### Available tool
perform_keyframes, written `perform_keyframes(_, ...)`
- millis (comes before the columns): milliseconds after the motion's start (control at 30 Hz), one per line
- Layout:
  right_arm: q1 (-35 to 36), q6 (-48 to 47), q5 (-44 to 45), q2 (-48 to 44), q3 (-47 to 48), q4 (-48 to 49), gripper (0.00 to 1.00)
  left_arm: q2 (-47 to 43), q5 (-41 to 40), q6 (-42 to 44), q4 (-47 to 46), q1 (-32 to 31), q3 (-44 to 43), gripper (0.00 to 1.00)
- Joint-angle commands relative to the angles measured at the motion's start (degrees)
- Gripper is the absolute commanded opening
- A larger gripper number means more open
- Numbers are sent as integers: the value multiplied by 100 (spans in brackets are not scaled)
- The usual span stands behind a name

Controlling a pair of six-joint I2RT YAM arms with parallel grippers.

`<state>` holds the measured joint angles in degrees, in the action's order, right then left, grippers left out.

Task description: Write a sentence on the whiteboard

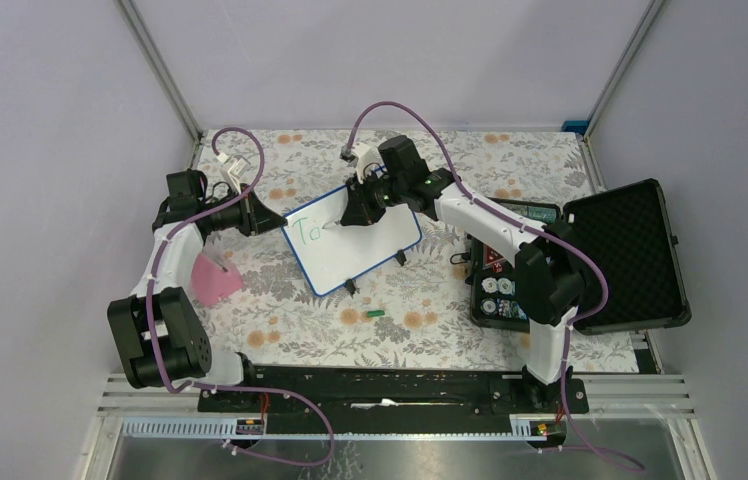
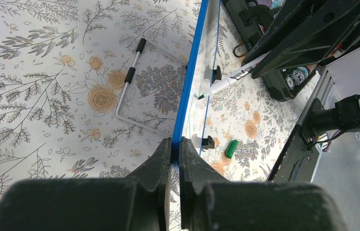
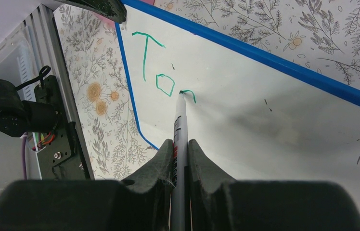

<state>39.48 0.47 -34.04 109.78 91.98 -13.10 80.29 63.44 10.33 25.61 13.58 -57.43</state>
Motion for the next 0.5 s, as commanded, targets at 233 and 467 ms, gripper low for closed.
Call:
perform_keyframes(233,47,-280,69,-69,-171,18,0,-84,-130,171,-179,-35,-216,0)
perform_keyframes(467,-32,-345,218,-140,-173,-39,0,-92,-131,169,-179,-35,-208,0)
